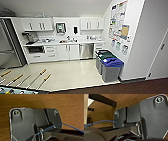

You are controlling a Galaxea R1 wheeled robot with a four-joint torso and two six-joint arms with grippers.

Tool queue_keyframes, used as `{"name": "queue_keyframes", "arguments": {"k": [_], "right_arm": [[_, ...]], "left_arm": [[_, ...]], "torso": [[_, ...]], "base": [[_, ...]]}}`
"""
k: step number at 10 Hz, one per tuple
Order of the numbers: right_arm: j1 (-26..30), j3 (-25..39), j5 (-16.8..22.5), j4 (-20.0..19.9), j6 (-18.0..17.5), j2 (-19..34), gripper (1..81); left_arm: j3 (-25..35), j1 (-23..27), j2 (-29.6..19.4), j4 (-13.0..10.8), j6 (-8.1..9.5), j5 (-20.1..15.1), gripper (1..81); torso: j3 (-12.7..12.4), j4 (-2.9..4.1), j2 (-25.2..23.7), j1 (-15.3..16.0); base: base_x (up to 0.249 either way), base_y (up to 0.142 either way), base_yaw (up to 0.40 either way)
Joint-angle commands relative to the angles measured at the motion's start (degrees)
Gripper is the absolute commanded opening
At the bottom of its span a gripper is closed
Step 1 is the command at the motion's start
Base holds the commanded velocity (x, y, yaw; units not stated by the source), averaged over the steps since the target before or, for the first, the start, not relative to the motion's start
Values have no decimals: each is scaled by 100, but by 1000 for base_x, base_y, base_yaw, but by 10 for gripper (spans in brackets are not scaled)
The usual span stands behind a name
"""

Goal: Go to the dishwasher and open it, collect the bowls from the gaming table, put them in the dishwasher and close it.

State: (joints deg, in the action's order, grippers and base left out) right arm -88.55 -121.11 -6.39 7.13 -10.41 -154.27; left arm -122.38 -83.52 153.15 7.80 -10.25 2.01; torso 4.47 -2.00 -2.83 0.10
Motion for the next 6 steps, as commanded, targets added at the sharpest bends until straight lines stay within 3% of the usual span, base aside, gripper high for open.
{"name": "queue_keyframes", "arguments": {"k": [1,6], "right_arm": [[272,142,252,87,30,96,811],[271,142,243,95,30,96,811]], "left_arm": [[91,270,-109,55,6,-307,811],[100,270,-126,55,14,-307,811]], "torso": [[0,0,0,0],[0,0,0,-5]], "base": [[158,0,0],[157,0,0]]}}
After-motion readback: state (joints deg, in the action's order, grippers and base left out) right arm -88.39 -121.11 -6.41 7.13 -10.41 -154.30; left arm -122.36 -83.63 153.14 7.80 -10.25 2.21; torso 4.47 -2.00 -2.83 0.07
